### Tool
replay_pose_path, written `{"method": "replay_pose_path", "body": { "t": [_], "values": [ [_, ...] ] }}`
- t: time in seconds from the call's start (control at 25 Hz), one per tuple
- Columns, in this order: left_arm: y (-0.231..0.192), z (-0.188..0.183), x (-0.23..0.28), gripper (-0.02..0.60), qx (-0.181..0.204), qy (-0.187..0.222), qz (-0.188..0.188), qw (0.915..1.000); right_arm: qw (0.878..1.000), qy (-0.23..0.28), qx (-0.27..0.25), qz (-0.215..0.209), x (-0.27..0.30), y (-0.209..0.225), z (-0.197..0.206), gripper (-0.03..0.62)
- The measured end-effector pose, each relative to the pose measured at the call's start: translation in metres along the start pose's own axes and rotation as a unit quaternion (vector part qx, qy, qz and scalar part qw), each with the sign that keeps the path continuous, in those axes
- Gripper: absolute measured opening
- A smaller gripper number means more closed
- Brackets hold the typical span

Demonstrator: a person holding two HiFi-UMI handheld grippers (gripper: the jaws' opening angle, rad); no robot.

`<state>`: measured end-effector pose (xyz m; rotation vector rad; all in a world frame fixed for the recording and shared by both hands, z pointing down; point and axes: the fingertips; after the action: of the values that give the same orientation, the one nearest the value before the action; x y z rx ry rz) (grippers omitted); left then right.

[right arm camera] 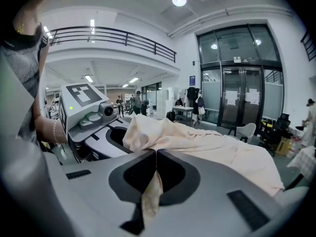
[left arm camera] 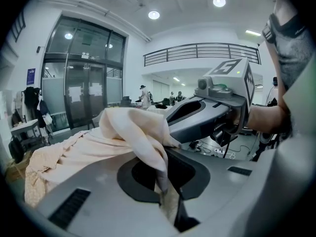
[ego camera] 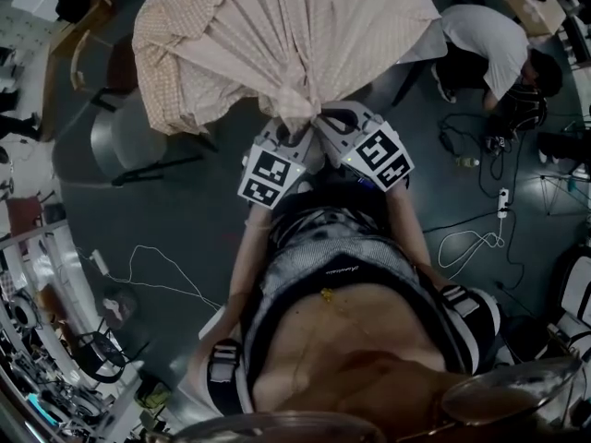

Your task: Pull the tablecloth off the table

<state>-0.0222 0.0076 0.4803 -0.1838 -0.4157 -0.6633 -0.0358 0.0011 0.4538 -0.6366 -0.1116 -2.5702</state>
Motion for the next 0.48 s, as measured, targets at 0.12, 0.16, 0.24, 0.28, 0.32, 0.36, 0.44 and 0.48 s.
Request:
{"method": "replay_pose_path", "body": {
  "t": [0.12, 0.16, 0.24, 0.28, 0.32, 0.36, 0.44, 0.48],
  "values": [
    [0.004, 0.003, -0.012, 0.020, 0.003, 0.007, 0.000, 1.0000, 1.000, 0.000, -0.002, 0.010, -0.001, -0.012, -0.002, 0.063],
    [0.007, 0.004, -0.016, 0.020, 0.004, 0.009, 0.001, 1.0000, 1.000, -0.001, -0.004, 0.012, -0.001, -0.016, -0.002, 0.063],
    [0.014, 0.008, -0.023, 0.020, 0.008, 0.009, 0.002, 0.9999, 1.000, -0.005, -0.010, 0.015, -0.004, -0.026, -0.001, 0.063],
    [0.019, 0.010, -0.025, 0.020, 0.011, 0.008, 0.004, 0.9999, 1.000, -0.007, -0.014, 0.016, -0.007, -0.030, 0.001, 0.063],
    [0.023, 0.011, -0.026, 0.020, 0.014, 0.008, 0.005, 0.9999, 1.000, -0.008, -0.017, 0.017, -0.010, -0.034, 0.002, 0.063],
    [0.028, 0.011, -0.028, 0.020, 0.018, 0.007, 0.006, 0.9998, 1.000, -0.007, -0.018, 0.019, -0.014, -0.037, 0.003, 0.063],
    [0.036, 0.010, -0.031, 0.020, 0.026, 0.007, 0.007, 0.9996, 1.000, -0.002, -0.017, 0.023, -0.021, -0.042, 0.005, 0.063],
    [0.039, 0.009, -0.032, 0.020, 0.030, 0.007, 0.007, 0.9995, 1.000, 0.001, -0.017, 0.023, -0.024, -0.043, 0.004, 0.063]
  ]
}}
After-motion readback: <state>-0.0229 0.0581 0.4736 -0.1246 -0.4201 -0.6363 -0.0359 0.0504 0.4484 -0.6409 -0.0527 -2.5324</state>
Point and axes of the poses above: the fingertips, and each gripper's own axes: x forward along the fingers, y to its right, z out of its underside, and after that the axes turned 2 degrees about z, right-handed
